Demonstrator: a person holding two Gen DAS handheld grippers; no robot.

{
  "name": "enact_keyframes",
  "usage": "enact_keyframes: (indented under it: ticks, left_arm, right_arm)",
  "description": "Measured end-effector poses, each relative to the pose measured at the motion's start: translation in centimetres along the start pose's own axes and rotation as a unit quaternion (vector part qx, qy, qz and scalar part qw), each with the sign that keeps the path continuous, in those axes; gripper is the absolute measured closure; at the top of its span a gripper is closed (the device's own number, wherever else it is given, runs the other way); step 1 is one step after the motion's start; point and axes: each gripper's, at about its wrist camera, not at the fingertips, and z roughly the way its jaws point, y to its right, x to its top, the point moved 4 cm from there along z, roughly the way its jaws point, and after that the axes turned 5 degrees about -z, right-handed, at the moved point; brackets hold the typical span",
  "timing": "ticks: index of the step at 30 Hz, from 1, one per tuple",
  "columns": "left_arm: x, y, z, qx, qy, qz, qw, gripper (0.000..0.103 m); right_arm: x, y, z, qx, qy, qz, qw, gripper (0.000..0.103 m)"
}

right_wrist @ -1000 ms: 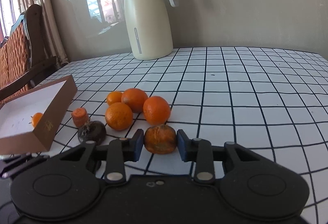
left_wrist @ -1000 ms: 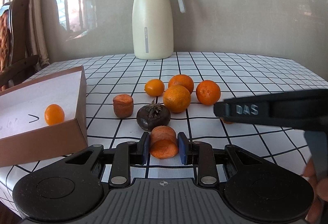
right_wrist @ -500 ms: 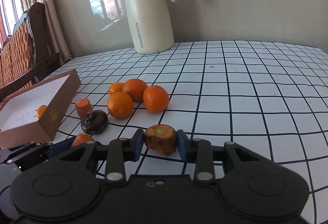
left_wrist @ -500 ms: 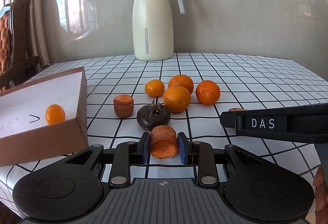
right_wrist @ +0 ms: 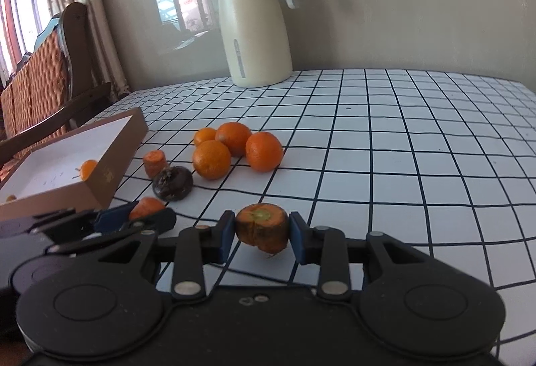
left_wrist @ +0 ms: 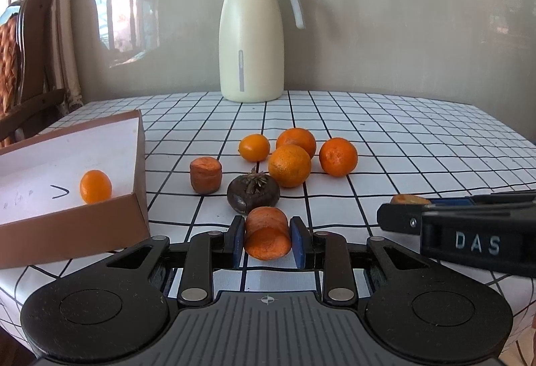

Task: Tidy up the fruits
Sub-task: 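Carry the carrot piece and cut orange in both tools over the box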

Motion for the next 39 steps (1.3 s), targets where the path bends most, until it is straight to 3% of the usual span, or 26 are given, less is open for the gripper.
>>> enact_keyframes:
  ticks: [12, 24, 39]
  left_arm:
    - [0.0, -1.7, -2.2, 0.005, 0.009, -0.001, 1.0, 0.074]
    - [0.4, -5.3, -4.4, 0.024, 0.028, -0.021, 0.9991, 0.074]
    - [1.1, -12.7, -6.9, 0.091, 0.064, -0.082, 0.9904, 0.074]
  right_arm:
    - [-0.2, -1.6, -1.8, 0.021, 0.013, -0.018, 1.0, 0.077]
    - [0.9, -4.8, -1.7, 0.068, 0.04, -0.031, 0.996, 0.077]
    - [3.1, -11.7, -0.1, 0.139, 0.067, -0.058, 0.986, 0.077]
